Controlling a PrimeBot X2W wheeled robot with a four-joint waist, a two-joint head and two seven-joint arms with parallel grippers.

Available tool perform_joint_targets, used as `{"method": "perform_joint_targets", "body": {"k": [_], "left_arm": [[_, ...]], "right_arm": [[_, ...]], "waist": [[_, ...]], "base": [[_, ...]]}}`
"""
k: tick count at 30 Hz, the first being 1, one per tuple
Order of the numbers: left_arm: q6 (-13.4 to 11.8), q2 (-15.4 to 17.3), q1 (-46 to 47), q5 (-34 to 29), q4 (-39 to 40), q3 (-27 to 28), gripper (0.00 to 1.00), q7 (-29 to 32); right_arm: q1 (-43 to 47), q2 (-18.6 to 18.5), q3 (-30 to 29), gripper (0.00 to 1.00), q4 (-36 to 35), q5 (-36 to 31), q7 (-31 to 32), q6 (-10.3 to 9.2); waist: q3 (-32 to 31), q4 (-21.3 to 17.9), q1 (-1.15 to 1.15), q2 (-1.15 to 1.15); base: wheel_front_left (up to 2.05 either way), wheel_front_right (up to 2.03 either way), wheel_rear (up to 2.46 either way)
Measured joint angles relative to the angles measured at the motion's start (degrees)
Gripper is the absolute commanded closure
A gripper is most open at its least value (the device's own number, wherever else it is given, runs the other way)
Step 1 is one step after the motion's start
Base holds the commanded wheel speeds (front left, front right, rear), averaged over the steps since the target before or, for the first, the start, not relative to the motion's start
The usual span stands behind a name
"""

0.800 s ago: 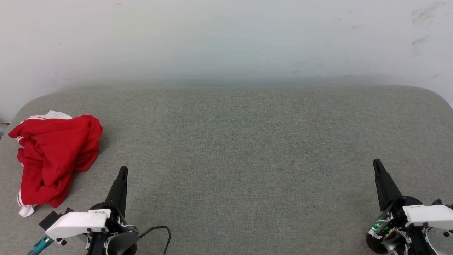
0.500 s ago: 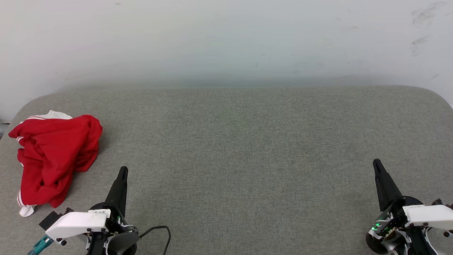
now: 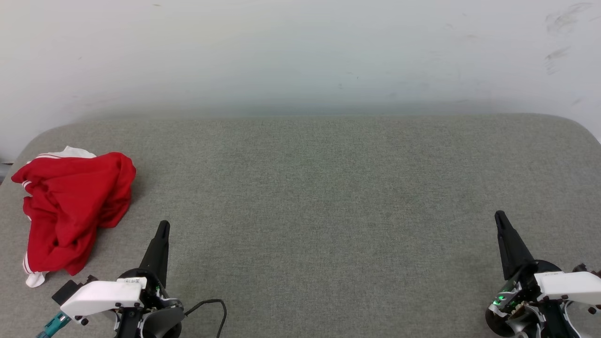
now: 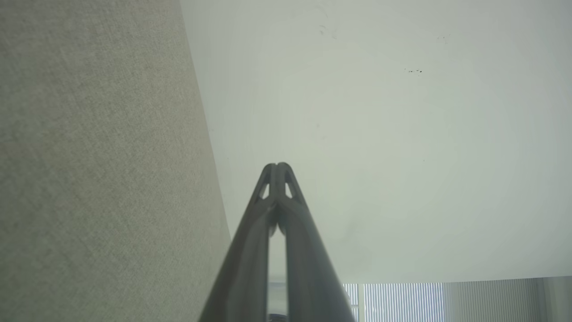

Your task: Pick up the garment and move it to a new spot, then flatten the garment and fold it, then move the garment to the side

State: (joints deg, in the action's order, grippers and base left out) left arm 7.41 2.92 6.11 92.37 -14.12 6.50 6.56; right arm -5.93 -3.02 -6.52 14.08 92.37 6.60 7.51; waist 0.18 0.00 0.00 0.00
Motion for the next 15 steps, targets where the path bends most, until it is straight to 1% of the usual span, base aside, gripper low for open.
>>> {"method": "perform_joint_targets", "body": {"k": [14,15], "left_arm": [[0.0,0.0,0.0,0.0,0.0,0.02,1.0,0.0],[0.0,0.0,0.0,0.0,0.0,-0.01,0.0,0.0]], "right_arm": [[0.0,0.0,0.0,1.0,0.0,0.0,0.0,0.0],[0.0,0.0,0.0,0.0,0.0,0.0,0.0,0.0]], "waist": [[0.0,0.0,0.0,0.0],[0.0,0.0,0.0,0.0]], "base": [[0.0,0.0,0.0],[0.0,0.0,0.0]]}}
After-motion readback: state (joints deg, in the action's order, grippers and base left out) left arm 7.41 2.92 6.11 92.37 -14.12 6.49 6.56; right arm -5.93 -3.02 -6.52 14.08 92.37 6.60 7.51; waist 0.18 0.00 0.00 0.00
